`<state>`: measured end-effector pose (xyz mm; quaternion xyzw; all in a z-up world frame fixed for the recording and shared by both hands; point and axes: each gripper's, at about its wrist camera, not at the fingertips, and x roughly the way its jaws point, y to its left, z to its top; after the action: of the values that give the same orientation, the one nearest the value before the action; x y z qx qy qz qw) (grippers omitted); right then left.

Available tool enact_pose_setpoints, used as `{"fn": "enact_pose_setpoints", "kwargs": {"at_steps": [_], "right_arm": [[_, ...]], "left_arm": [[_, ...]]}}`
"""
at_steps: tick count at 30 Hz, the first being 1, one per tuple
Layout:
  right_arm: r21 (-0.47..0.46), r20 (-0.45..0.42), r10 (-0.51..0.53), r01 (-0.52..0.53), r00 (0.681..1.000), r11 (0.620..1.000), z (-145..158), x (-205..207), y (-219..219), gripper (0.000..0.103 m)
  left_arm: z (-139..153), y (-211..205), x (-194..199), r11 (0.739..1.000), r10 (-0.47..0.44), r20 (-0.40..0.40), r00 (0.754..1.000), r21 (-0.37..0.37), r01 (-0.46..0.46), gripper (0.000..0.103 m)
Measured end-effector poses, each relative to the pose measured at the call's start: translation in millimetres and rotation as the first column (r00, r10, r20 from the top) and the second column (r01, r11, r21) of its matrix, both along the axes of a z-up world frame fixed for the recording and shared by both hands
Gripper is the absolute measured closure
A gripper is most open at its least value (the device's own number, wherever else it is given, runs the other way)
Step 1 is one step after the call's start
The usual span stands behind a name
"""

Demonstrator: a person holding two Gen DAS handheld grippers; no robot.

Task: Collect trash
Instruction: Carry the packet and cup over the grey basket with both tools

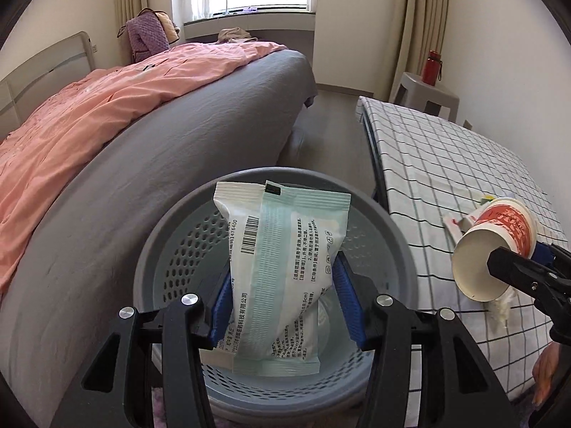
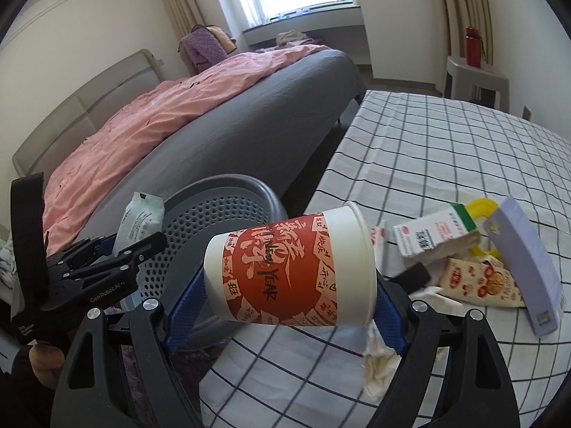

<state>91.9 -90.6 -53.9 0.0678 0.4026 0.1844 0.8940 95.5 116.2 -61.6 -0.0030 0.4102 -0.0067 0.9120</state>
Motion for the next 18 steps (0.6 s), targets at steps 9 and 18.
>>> {"fn": "enact_pose_setpoints", "kwargs": {"at_steps": [9, 18], "right_arm": [[-0.044, -0.041, 0.088, -0.09, 0.995, 0.995, -17.8, 29.0, 58.0, 0.023], [-0.054, -0.053, 0.116, -0.119, 0.992, 0.991, -24.5, 44.3, 78.2, 0.023]], "left_arm": [[-31.6, 32.6, 16.6, 0.997, 0.077, -0.046, 0.996, -0.022, -0.078, 0.053], [-37.4, 51.4, 15.2, 0.992, 0.117, -0.046, 0.992, -0.036, -0.119, 0.052]]}}
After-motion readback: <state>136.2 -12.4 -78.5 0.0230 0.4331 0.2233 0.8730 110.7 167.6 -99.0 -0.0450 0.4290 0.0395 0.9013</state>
